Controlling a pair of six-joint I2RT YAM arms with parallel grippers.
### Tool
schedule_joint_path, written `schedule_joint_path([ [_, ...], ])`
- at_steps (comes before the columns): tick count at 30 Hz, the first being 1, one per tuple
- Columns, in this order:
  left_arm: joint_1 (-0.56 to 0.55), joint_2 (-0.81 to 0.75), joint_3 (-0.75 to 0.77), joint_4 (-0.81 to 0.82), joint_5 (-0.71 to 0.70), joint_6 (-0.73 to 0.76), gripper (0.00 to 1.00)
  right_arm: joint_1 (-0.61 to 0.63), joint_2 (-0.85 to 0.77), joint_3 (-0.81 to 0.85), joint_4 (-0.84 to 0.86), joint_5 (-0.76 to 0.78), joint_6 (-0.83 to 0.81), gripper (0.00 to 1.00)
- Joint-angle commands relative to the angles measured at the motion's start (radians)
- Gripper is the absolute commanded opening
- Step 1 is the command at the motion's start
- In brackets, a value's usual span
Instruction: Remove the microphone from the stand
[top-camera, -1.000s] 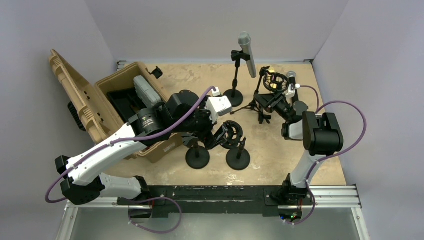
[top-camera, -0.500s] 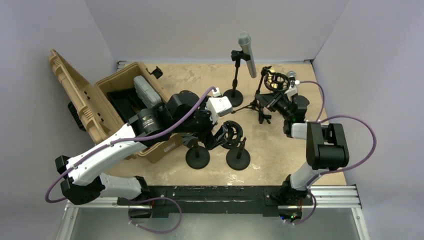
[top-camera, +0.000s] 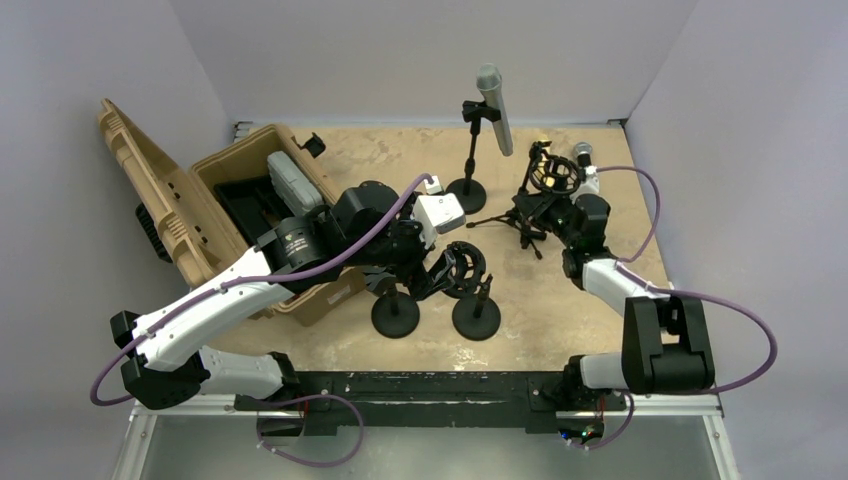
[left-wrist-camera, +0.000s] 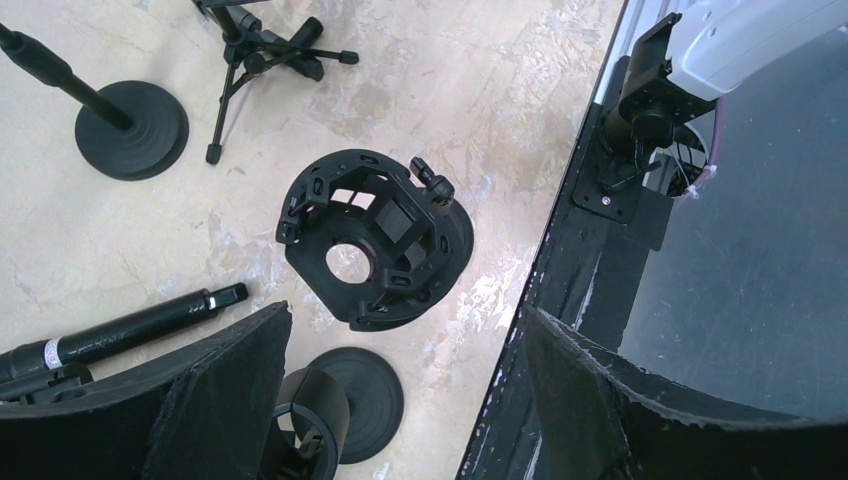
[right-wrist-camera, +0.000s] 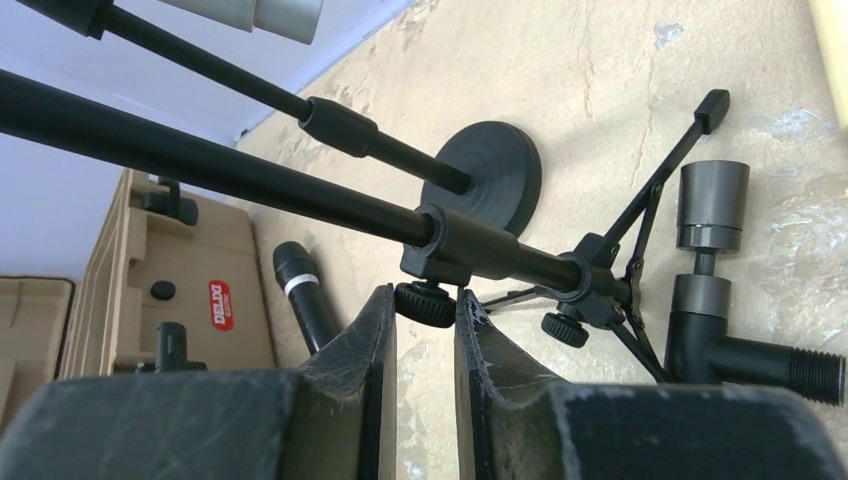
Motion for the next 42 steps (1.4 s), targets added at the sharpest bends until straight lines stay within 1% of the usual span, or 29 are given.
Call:
schedule_joint_path([
  [1, -0.007, -0.021, 0.016, 0.01, 0.002, 0.024, 0.84, 0.032, -0.006, 0.013, -0.222, 0.092, -0.044, 0.0],
  [6, -0.007, -0.023, 0.016, 0.011, 0.001, 0.024, 0.84, 0.039, -0.025, 0.07, -0.282, 0.135, -0.083, 0.0],
  [7, -0.007, -0.022, 0.016, 0.011, 0.002, 0.024, 0.84, 0.039, -0.028, 0.074, -0.278, 0.126, -0.094, 0.0],
  [8, -0.007, -0.021, 0.016, 0.011, 0.004, 0.024, 0.84, 0.038, -0.03, 0.073, -0.249, 0.055, -0.11, 0.0],
  [9, -0.007, -0.02, 0.015, 0.01, 0.005, 0.024, 0.84, 0.031, -0.031, 0.064, -0.204, -0.013, -0.114, 0.08],
  [10, -0.007, -0.02, 0.017, 0.011, 0.008, 0.024, 0.84, 0.018, -0.027, 0.051, -0.156, -0.077, -0.113, 0.26],
  [11, -0.007, -0.021, 0.017, 0.01, 0.011, 0.024, 0.84, -0.003, -0.021, 0.028, -0.1, -0.155, -0.105, 0.41],
  [12, -0.007, -0.021, 0.017, 0.01, 0.012, 0.024, 0.84, -0.023, -0.013, 0.0, -0.03, -0.233, -0.091, 0.5],
  [14, -0.007, -0.022, 0.016, 0.01, 0.007, 0.024, 0.84, -0.05, 0.0, -0.047, 0.108, -0.336, -0.04, 0.6],
  [15, -0.007, -0.021, 0.015, 0.011, 0.003, 0.024, 0.84, -0.052, 0.005, -0.067, 0.171, -0.38, -0.016, 0.62],
  [16, -0.007, -0.02, 0.014, 0.011, 0.0, 0.024, 0.84, -0.08, 0.013, -0.085, 0.233, -0.417, 0.021, 0.64],
  [19, -0.007, -0.019, 0.014, 0.012, -0.002, 0.024, 0.84, -0.124, 0.046, -0.131, 0.424, -0.532, 0.123, 0.65],
  [22, -0.007, -0.019, 0.014, 0.012, 0.004, 0.024, 0.84, -0.159, 0.086, -0.169, 0.639, -0.601, 0.244, 0.64],
  [29, -0.008, -0.016, 0.013, 0.012, 0.003, 0.024, 0.84, -0.172, 0.245, -0.156, 0.89, -0.604, 0.436, 0.63],
  [32, -0.008, -0.015, 0.011, 0.012, -0.002, 0.024, 0.84, -0.172, 0.315, -0.136, 0.958, -0.6, 0.498, 0.6],
  [42, -0.008, -0.022, 0.013, 0.011, 0.002, 0.024, 0.84, -0.192, 0.399, -0.055, 0.998, -0.559, 0.555, 0.56],
])
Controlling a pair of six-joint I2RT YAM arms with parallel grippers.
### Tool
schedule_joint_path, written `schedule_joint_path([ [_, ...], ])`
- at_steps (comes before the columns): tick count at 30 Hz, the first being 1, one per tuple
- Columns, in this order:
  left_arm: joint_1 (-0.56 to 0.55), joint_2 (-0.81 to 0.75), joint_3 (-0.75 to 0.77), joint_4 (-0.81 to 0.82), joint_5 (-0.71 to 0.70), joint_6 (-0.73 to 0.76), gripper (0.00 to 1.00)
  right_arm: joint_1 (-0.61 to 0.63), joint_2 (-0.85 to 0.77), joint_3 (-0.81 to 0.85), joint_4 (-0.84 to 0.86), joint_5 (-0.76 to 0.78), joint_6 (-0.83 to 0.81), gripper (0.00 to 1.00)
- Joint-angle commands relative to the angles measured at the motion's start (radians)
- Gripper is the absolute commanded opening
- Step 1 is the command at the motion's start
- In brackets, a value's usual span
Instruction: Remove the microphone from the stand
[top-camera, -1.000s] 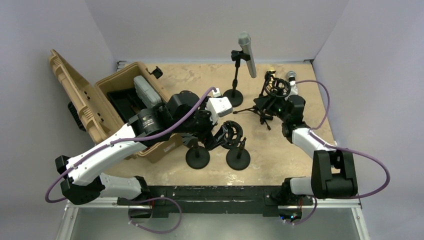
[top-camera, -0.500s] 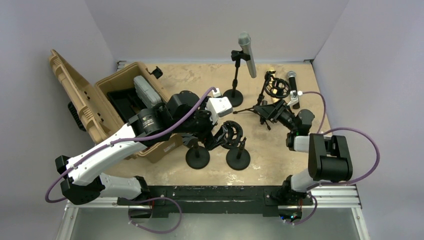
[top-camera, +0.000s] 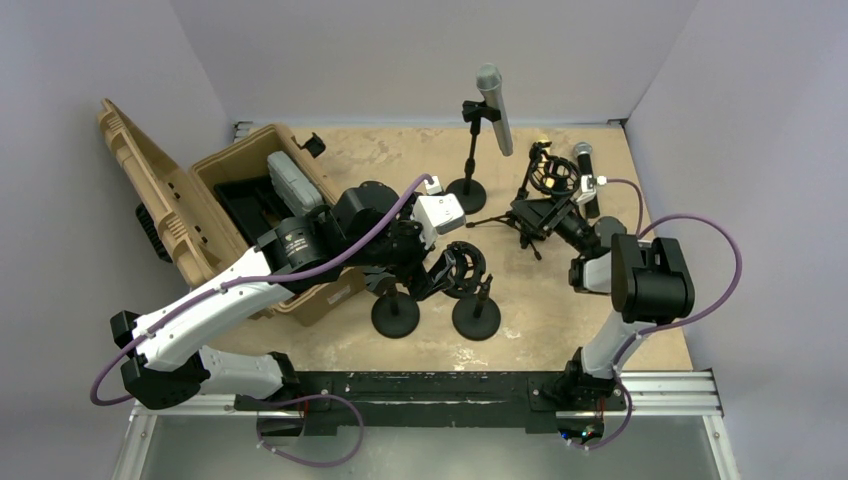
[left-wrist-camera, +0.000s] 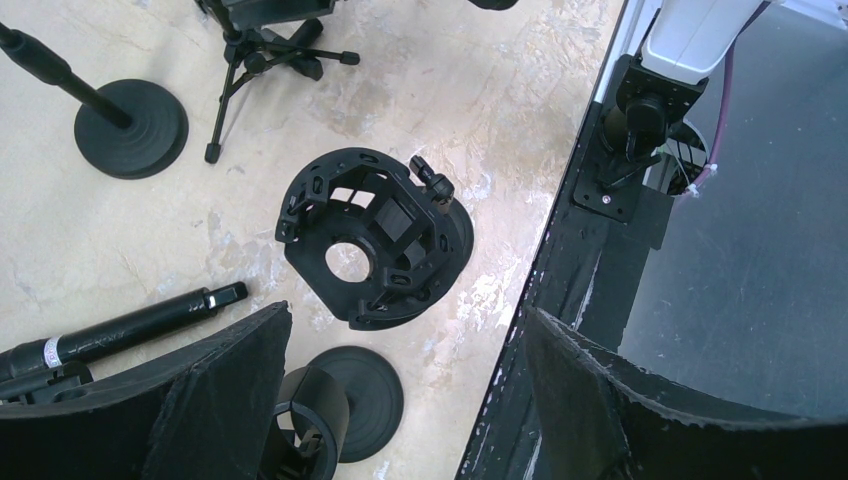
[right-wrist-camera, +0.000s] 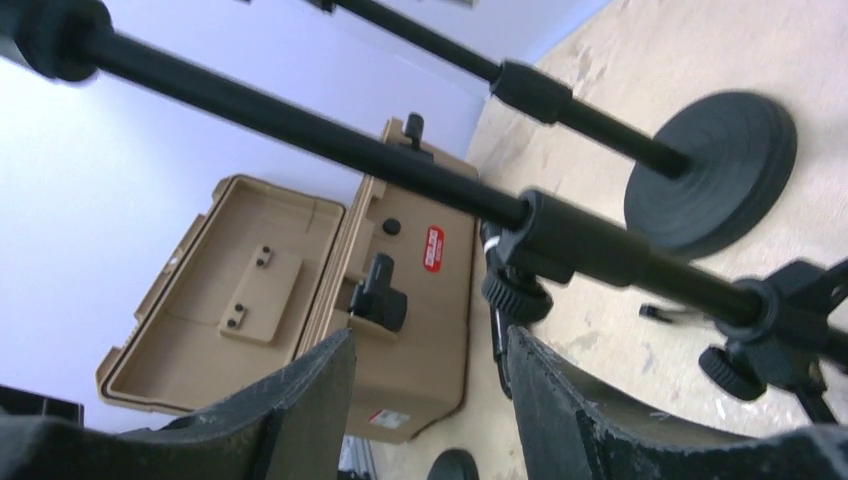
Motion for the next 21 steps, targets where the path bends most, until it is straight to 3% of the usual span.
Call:
schedule_joint_path([
  [1, -0.007, -0.023, 0.014, 0.013, 0.005, 0.024, 0.84, -0.018, 0.021, 0.057, 0.083, 0.025, 0.038, 0.55],
  [21, -0.007, -0.031, 0.014, 0.013, 0.0, 0.024, 0.84, -0.021, 0.125, 0.163, -0.01, 0.082, 0.009, 0.43],
])
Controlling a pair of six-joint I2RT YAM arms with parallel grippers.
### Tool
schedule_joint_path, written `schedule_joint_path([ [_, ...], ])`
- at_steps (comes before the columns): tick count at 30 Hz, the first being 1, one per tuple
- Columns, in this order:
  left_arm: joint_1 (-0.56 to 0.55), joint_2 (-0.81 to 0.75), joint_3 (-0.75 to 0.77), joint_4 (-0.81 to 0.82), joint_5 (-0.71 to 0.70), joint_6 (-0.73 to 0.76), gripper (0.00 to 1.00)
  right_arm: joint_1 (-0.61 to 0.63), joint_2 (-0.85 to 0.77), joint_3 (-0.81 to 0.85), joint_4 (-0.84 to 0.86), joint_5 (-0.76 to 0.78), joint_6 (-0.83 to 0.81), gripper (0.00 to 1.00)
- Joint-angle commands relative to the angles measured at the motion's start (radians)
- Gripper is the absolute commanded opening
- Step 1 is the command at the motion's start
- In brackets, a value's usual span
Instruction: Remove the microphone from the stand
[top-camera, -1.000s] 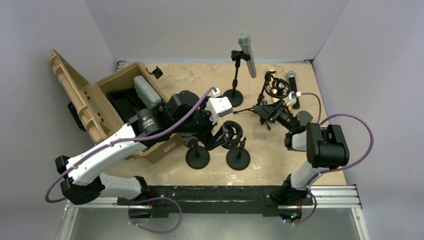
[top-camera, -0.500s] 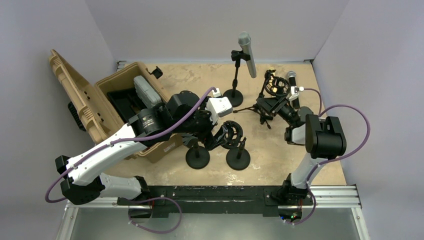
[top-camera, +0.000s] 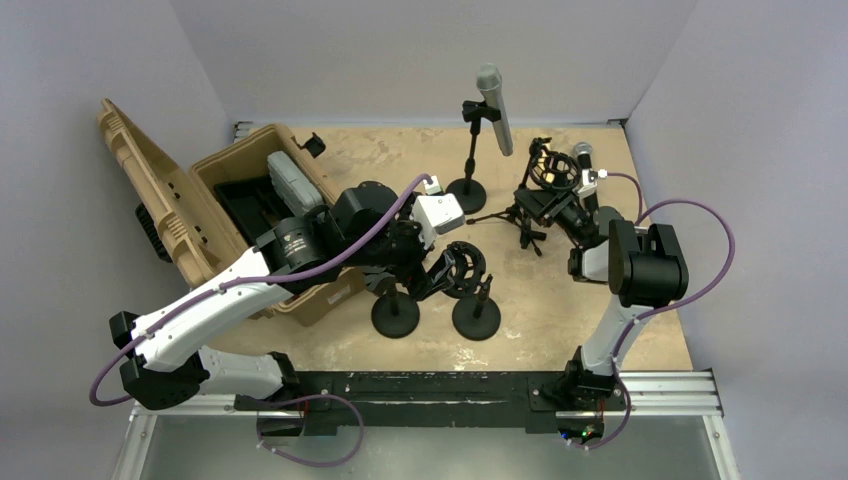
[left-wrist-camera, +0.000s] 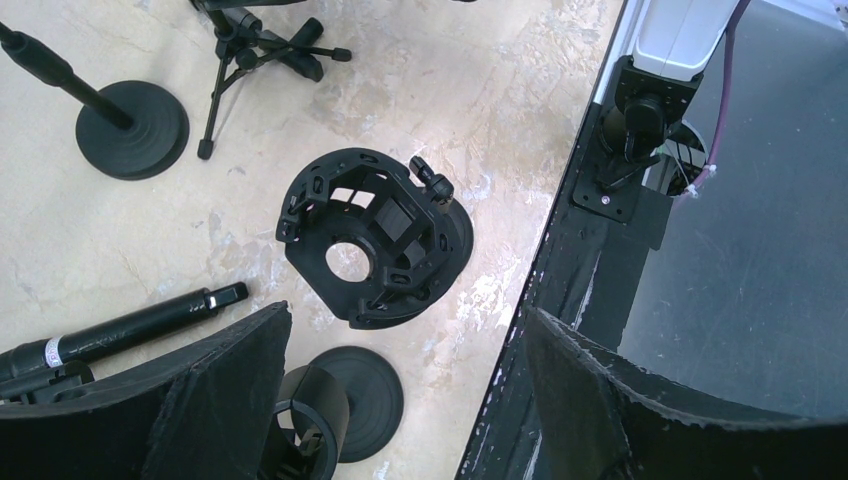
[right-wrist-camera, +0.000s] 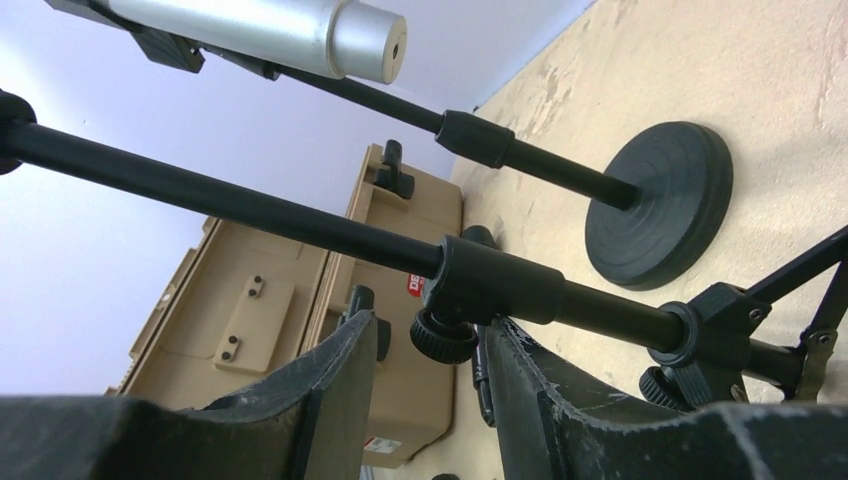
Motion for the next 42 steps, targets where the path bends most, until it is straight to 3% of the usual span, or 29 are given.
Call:
schedule_joint_path([
  [1, -0.007, -0.027, 0.014, 0.014, 0.0, 0.025, 0.84, -0.006, 0.001, 0.054, -0.018, 0.036, -0.029, 0.42],
  [7, -0.007, -0.029, 0.014, 0.014, -0.002, 0.024, 0.84, -0.005, -0.012, 0.07, -0.128, 0.059, -0.1, 0.24],
  [10, -0.007, -0.029, 0.014, 0.013, -0.002, 0.024, 0.84, -0.005, -0.055, 0.093, -0.302, 0.092, -0.229, 0.04],
  [11, -0.007, -0.029, 0.014, 0.012, -0.001, 0.024, 0.84, -0.005, -0.072, 0.111, -0.44, 0.118, -0.293, 0.0],
  [17, -0.007, -0.035, 0.015, 0.012, -0.004, 0.024, 0.84, 0.017, -0.21, 0.241, -0.98, 0.39, -0.654, 0.0],
  [23, -0.007, -0.035, 0.018, 0.011, 0.003, 0.023, 0.84, 0.034, -0.353, 0.285, -1.238, 0.519, -0.76, 0.0],
  [36, -0.007, -0.027, 0.019, 0.008, -0.001, 0.024, 0.84, 0.172, -0.448, 0.307, -1.403, 0.511, -0.804, 0.0],
  [42, -0.007, -0.027, 0.018, 0.008, -0.008, 0.024, 0.84, 0.182, -0.492, 0.201, -1.26, 0.297, -0.747, 0.0],
])
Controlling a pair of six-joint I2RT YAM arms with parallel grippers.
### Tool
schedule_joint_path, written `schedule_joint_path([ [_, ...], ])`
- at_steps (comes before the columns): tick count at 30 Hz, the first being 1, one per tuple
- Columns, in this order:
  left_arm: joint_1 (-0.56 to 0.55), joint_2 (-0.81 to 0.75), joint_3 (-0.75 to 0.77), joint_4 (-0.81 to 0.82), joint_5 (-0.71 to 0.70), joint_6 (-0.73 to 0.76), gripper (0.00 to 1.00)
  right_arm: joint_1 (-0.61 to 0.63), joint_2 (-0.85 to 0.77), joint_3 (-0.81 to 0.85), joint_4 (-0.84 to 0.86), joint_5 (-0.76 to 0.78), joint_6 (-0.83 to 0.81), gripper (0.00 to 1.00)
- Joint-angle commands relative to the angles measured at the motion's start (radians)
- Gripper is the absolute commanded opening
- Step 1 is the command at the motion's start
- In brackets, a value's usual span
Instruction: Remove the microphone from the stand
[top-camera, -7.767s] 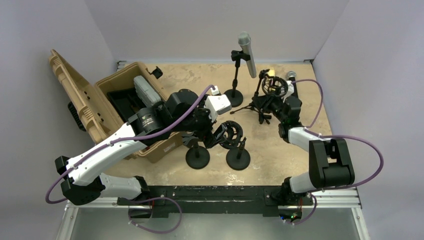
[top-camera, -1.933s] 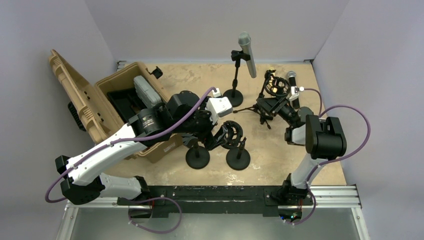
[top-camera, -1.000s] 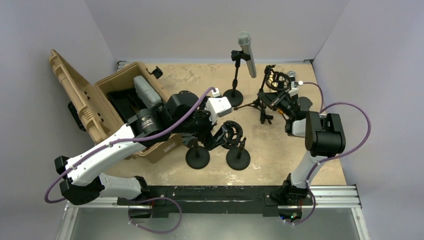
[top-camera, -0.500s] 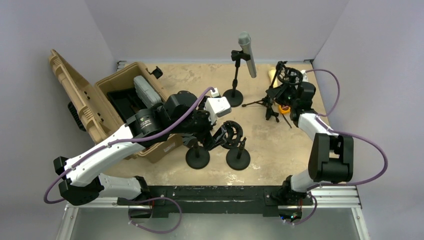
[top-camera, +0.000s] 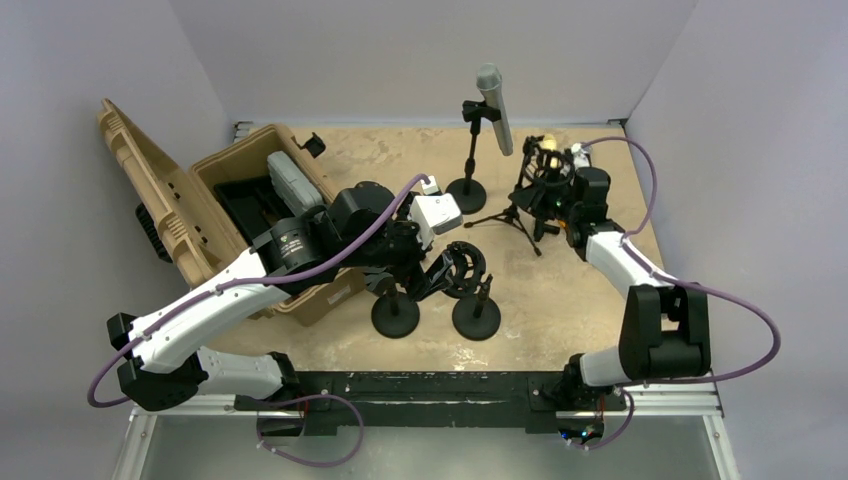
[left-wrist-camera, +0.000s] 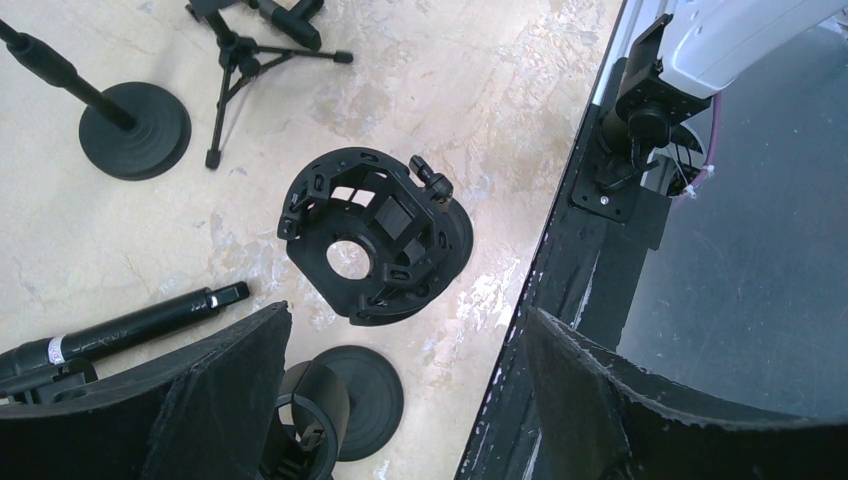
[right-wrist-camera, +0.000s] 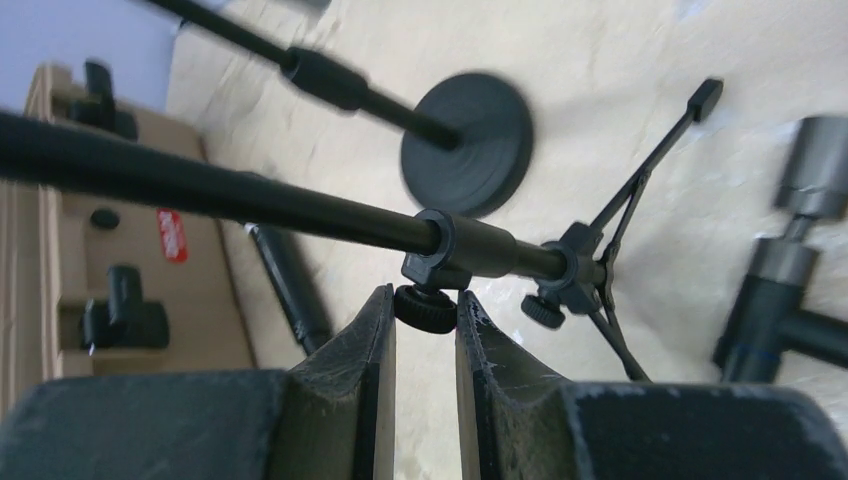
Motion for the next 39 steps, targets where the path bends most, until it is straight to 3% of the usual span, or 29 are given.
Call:
schedule_joint_path([
  [1, -0.007, -0.018, 0.019, 0.011, -0.007, 0.025, 0.84, 0.008, -0.051, -0.085, 0.078, -0.18, 0.03, 0.0],
  [5, -0.007, -0.014, 0.017, 0.011, -0.007, 0.024, 0.84, 0.008, -0.077, -0.153, 0.165, -0.243, 0.049, 0.02],
  [8, -0.007, -0.013, 0.019, 0.013, -0.002, 0.024, 0.84, 0.001, -0.105, -0.226, 0.3, -0.312, 0.102, 0.37],
  [10, -0.007, -0.014, 0.019, 0.013, 0.003, 0.024, 0.84, -0.012, -0.117, -0.29, 0.455, -0.373, 0.193, 0.57],
  [11, -0.007, -0.013, 0.019, 0.013, 0.007, 0.024, 0.84, -0.019, -0.115, -0.319, 0.536, -0.399, 0.242, 0.62],
  [13, -0.007, -0.012, 0.017, 0.016, 0.008, 0.024, 0.84, -0.025, -0.09, -0.352, 0.686, -0.426, 0.328, 0.65],
  [16, -0.007, -0.003, 0.017, 0.014, 0.009, 0.024, 0.84, -0.035, -0.012, -0.334, 0.776, -0.462, 0.376, 0.67],
  [19, -0.007, -0.003, 0.017, 0.015, 0.009, 0.024, 0.84, -0.036, 0.044, -0.297, 0.808, -0.463, 0.385, 0.65],
  [23, -0.008, -0.001, 0.014, 0.014, -0.004, 0.024, 0.84, -0.036, 0.113, -0.245, 0.812, -0.469, 0.382, 0.53],
  [25, -0.007, 0.001, 0.013, 0.015, -0.007, 0.024, 0.84, -0.036, 0.146, -0.235, 0.826, -0.492, 0.397, 0.41],
  [29, -0.007, 0.009, 0.013, 0.017, -0.011, 0.024, 0.84, -0.036, 0.181, -0.226, 0.841, -0.528, 0.436, 0.0],
  [35, -0.005, 0.02, 0.065, 0.008, 0.057, 0.003, 0.84, -0.036, 0.24, -0.168, 0.71, -0.678, 0.365, 0.0],
  [39, 0.011, 0.092, 0.26, -0.054, 0.133, -0.098, 0.85, -0.036, 0.271, -0.121, 0.581, -0.693, 0.273, 0.0],
])
